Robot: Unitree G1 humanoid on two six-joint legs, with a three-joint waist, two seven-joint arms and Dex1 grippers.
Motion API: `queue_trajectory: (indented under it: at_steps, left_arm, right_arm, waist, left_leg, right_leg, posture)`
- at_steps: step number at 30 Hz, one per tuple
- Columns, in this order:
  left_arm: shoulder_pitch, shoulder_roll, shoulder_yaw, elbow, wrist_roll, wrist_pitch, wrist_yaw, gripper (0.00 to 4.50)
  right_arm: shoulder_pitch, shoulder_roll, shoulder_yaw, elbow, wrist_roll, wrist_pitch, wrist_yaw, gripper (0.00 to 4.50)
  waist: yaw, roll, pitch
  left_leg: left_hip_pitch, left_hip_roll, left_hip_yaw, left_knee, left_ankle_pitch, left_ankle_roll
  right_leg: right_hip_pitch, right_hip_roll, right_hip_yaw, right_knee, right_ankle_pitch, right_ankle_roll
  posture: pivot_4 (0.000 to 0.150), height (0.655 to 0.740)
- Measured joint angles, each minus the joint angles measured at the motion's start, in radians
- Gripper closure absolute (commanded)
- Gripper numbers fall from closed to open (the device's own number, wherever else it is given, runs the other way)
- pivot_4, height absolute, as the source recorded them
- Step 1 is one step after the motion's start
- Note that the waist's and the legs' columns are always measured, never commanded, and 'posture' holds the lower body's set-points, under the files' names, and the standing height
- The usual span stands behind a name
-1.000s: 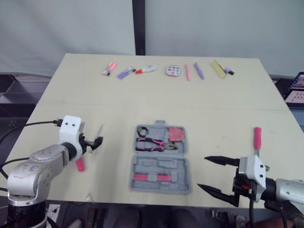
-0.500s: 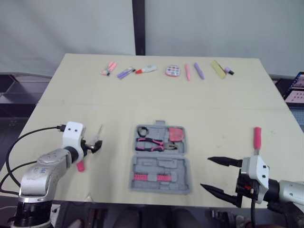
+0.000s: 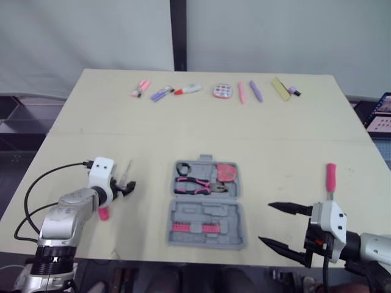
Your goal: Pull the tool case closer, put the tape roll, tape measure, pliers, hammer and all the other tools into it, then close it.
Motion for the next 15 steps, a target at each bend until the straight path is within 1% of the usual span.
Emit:
queue_trajectory:
  at_steps: [7,15]
  left_arm:
    - [0.0,-0.002,0.0,0.016,0.005,-0.024,-0.014,0.04]
    - [-0.026,-0.006,-0.004,0.078,0.019,-0.08,-0.038,0.04]
  right_arm:
    - [0.006,0.0,0.0,-0.006,0.0,0.001,-0.006,0.0]
    - [0.008,0.0,0.0,-0.012,0.0,0.003,-0.008,0.0]
  waist:
    - [0.001,0.0,0.0]
    - [0.001,0.001,-0.001]
  left_leg:
    - [0.001,0.0,0.0,0.0,0.0,0.0]
    - [0.002,-0.001,0.0,0.001,0.0,0.0]
  right_leg:
    - [0.0,0.0,0.0,0.003,0.0,0.0]
    - [0.0,-0.001,0.0,0.004,0.0,0.0]
  posture:
    - [0.15,0.7336]
    - [0.15,0.7336]
